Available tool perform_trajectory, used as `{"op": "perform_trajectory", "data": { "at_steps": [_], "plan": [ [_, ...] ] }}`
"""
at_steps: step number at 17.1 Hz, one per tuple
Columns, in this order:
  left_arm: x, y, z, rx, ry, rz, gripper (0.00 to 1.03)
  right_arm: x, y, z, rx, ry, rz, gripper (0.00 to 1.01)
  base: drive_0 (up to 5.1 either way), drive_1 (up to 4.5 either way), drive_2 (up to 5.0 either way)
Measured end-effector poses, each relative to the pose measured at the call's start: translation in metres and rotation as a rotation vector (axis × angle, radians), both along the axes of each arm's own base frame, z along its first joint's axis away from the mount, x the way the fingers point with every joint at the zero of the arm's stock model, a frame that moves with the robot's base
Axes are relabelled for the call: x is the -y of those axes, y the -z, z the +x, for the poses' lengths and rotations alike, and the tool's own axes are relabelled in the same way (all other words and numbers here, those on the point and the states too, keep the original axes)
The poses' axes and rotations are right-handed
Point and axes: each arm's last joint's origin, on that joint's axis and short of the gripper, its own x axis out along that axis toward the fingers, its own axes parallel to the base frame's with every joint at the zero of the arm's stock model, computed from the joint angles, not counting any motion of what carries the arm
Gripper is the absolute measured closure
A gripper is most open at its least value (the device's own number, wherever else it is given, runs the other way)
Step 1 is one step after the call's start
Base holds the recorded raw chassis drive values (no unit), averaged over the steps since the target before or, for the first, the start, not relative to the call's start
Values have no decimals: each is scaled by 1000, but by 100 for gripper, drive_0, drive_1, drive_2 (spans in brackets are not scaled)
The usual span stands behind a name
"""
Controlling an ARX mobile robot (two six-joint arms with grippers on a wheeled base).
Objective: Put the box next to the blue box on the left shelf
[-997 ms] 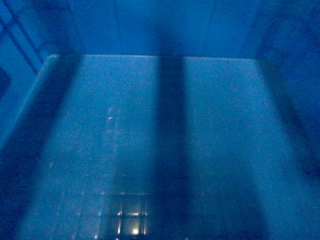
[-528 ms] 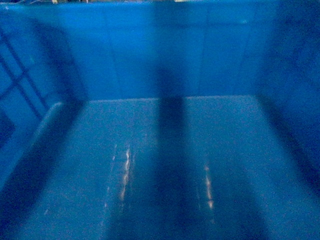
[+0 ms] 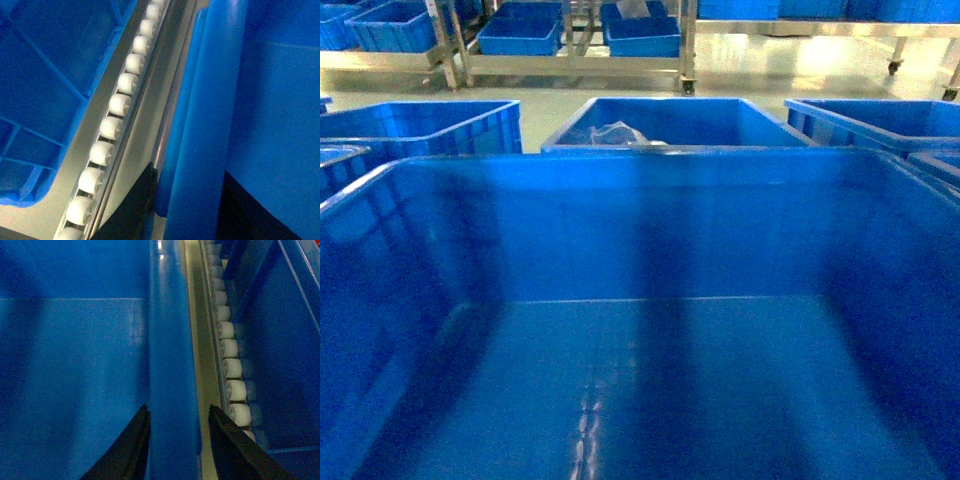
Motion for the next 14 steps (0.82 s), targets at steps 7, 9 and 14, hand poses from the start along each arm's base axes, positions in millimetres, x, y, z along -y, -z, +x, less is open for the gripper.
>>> {"op": "perform_trajectory", "data": {
  "at_steps": [7, 9, 14],
  "plan": [
    [-3, -71, 8, 413, -110, 90, 9, 1, -52, -6, 260, 120, -79, 3, 0, 0, 0],
    [9, -84, 3, 504, -36, 66, 6, -5, -71, -9, 411, 107, -97, 4, 0, 0, 0],
    [9, -86, -3, 664, 64, 9, 12, -5, -68, -10, 491, 89, -111, 6, 0, 0, 0]
  ]
}}
